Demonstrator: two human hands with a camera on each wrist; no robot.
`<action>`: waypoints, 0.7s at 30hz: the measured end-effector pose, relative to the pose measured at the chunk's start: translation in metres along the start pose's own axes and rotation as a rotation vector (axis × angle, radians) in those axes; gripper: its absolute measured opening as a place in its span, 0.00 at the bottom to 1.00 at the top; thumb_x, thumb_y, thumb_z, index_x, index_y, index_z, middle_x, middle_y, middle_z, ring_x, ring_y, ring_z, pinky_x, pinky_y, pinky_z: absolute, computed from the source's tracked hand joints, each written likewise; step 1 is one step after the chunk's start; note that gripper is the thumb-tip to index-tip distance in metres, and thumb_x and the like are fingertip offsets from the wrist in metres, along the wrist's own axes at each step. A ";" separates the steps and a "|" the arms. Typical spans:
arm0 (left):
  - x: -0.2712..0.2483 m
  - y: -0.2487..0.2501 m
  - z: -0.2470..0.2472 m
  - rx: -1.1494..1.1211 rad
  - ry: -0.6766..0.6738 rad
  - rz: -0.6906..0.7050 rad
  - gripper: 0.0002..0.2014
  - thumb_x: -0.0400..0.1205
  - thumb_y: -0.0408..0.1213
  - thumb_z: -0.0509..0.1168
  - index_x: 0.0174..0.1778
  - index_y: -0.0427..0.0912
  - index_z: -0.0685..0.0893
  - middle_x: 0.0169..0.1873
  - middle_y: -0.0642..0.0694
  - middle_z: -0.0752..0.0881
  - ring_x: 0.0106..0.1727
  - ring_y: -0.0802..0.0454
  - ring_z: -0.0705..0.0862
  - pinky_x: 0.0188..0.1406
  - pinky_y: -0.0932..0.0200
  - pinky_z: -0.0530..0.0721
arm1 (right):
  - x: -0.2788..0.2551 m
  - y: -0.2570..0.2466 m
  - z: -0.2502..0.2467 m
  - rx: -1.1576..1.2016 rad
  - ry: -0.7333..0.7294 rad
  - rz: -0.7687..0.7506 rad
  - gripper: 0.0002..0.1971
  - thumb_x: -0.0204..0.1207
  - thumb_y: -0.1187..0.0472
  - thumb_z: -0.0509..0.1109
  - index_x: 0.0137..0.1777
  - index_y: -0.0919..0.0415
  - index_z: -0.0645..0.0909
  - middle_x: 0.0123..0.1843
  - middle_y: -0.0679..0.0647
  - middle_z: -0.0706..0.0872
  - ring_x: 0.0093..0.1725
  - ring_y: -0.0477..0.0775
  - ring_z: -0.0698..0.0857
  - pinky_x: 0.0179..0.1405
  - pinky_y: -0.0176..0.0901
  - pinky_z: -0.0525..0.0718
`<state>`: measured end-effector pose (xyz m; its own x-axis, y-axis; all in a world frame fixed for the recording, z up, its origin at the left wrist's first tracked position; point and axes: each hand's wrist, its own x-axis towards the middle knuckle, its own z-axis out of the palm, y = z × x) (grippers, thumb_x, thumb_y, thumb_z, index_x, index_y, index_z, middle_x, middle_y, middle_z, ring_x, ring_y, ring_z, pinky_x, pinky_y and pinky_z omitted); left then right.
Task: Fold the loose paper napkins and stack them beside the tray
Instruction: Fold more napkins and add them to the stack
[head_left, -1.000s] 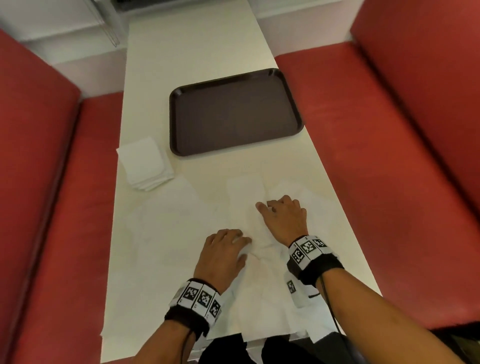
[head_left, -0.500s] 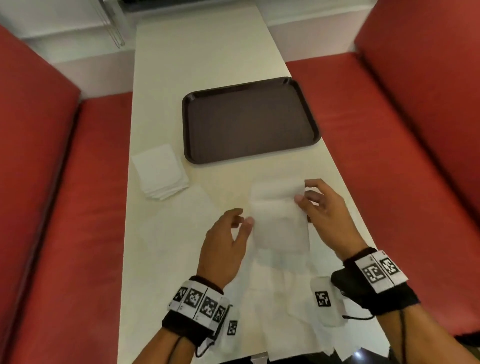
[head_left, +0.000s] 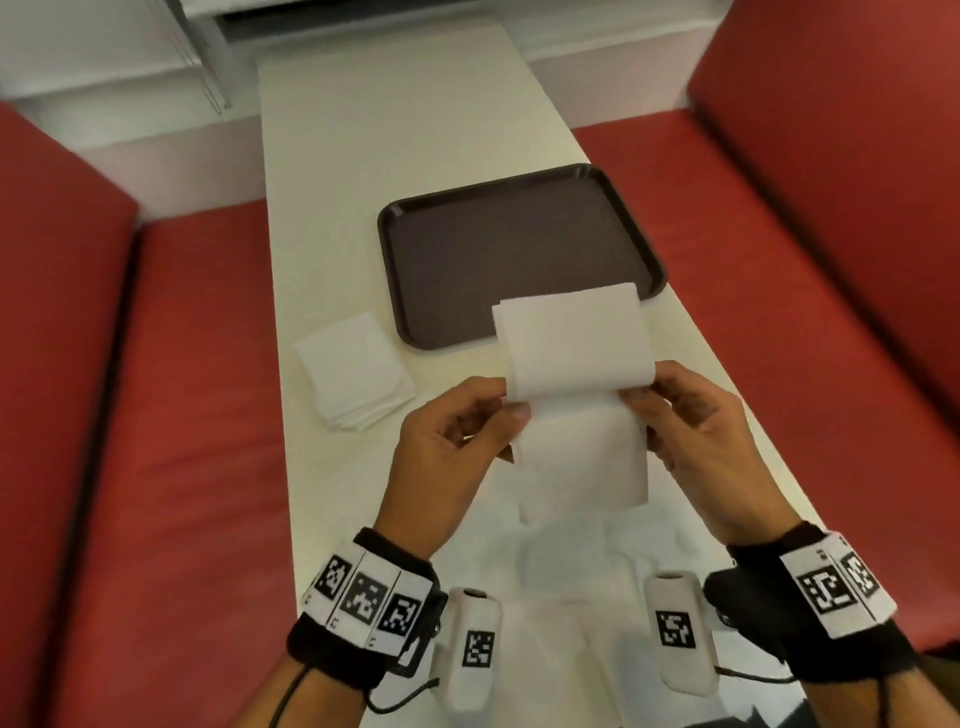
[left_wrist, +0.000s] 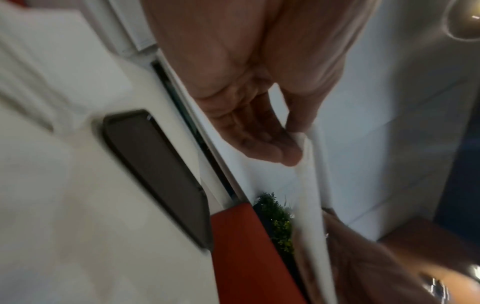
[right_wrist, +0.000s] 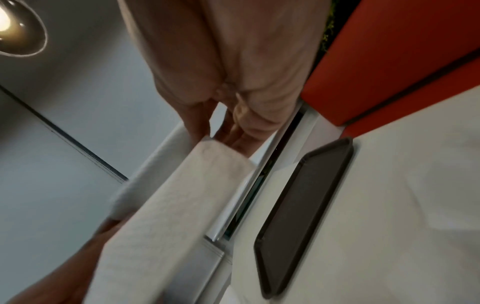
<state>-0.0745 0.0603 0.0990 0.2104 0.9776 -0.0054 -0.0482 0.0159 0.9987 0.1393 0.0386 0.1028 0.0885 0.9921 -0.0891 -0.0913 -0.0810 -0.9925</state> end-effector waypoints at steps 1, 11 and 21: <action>-0.002 -0.001 -0.010 0.041 -0.015 0.032 0.13 0.81 0.26 0.70 0.50 0.50 0.92 0.45 0.44 0.92 0.46 0.47 0.89 0.43 0.56 0.88 | 0.001 0.002 0.007 0.026 -0.014 0.013 0.13 0.82 0.62 0.64 0.55 0.50 0.89 0.56 0.53 0.91 0.55 0.53 0.89 0.49 0.43 0.88; -0.009 0.002 -0.077 -0.112 0.162 -0.120 0.06 0.89 0.32 0.60 0.56 0.41 0.82 0.46 0.44 0.90 0.42 0.46 0.88 0.42 0.54 0.87 | 0.024 0.004 0.072 -0.116 -0.065 0.027 0.16 0.71 0.45 0.76 0.50 0.57 0.89 0.53 0.48 0.91 0.55 0.54 0.88 0.47 0.41 0.86; -0.005 -0.026 -0.102 -0.018 0.151 -0.283 0.16 0.74 0.47 0.75 0.50 0.40 0.90 0.44 0.42 0.94 0.48 0.41 0.92 0.50 0.44 0.90 | 0.050 0.010 0.115 -0.171 -0.048 0.005 0.11 0.74 0.70 0.75 0.56 0.64 0.84 0.54 0.50 0.86 0.41 0.35 0.89 0.34 0.27 0.85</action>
<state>-0.1738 0.0761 0.0676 0.0707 0.9540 -0.2912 -0.0260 0.2936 0.9556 0.0288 0.0980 0.0978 0.0402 0.9948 -0.0939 0.0791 -0.0968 -0.9922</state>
